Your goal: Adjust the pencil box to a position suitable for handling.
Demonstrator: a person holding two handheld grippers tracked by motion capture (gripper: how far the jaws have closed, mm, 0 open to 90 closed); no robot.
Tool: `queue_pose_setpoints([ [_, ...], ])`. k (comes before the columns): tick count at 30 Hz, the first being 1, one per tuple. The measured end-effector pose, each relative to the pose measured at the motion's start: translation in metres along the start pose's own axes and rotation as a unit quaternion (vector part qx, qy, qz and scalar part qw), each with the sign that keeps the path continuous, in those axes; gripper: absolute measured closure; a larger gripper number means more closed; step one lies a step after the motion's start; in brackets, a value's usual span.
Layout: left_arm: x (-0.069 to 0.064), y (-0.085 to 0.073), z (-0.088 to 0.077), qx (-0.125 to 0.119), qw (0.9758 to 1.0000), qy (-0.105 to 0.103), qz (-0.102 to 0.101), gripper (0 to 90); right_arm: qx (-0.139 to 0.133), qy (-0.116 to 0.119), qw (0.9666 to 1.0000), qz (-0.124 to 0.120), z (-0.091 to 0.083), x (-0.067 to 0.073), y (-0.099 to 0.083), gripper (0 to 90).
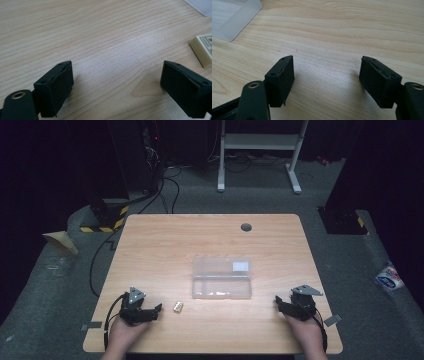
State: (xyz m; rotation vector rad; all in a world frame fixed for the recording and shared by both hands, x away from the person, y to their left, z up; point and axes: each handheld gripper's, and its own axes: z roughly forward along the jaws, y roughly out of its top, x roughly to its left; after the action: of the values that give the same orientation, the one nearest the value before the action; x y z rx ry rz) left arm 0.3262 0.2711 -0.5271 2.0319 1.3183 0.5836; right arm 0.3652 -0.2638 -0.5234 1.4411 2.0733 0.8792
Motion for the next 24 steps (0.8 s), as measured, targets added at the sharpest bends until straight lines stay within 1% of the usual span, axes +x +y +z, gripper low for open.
queue_pose_setpoints([
  [1, -0.001, 0.000, -0.001, -0.002, 1.0000, 0.007, -0.002, 14.7, 0.001, -0.001, 1.0000, 0.001, 0.000, 0.000, 0.000, 28.6],
  [2, 0.000, 0.001, -0.001, -0.002, 0.9999, 0.014, 0.001, 15.7, 0.001, -0.007, 0.9999, 0.010, 0.000, 0.001, 0.000, 29.3],
  [4, -0.001, 0.000, -0.001, -0.003, 0.9998, 0.014, -0.013, 18.2, 0.000, -0.015, 0.9998, 0.015, 0.000, 0.002, 0.000, 29.4],
  [6, -0.004, 0.001, -0.002, -0.005, 0.9998, 0.020, -0.005, 19.0, -0.001, -0.017, 0.9997, 0.017, 0.000, 0.003, 0.000, 29.7],
  [9, -0.006, 0.003, -0.005, -0.015, 0.9998, 0.005, -0.011, 19.4, -0.002, -0.019, 0.9996, 0.019, 0.000, 0.003, 0.000, 31.0],
  [11, -0.007, 0.005, -0.006, -0.020, 0.9997, 0.000, -0.012, 19.5, -0.002, -0.021, 0.9996, 0.020, 0.000, 0.002, 0.000, 32.3],
  [13, -0.009, 0.008, -0.007, -0.029, 0.9995, -0.010, -0.011, 20.5, -0.002, -0.021, 0.9996, 0.020, 0.000, 0.002, 0.000, 32.5],
  [15, -0.014, 0.011, -0.007, -0.035, 0.9993, -0.015, -0.007, 21.3, -0.003, -0.022, 0.9996, 0.020, 0.000, 0.002, 0.000, 32.6],
  [19, -0.021, 0.014, -0.006, -0.038, 0.9990, -0.023, 0.002, 21.5, -0.003, -0.022, 0.9995, 0.022, 0.000, 0.003, 0.000, 32.6],
  [21, -0.024, 0.015, -0.008, -0.045, 0.9986, -0.028, -0.002, 21.5, -0.004, -0.023, 0.9996, 0.018, 0.000, 0.002, 0.000, 32.9],
  [24, -0.029, 0.017, -0.010, -0.055, 0.9976, -0.041, -0.005, 21.5, -0.004, -0.024, 0.9995, 0.020, 0.000, 0.003, 0.000, 33.5],
])
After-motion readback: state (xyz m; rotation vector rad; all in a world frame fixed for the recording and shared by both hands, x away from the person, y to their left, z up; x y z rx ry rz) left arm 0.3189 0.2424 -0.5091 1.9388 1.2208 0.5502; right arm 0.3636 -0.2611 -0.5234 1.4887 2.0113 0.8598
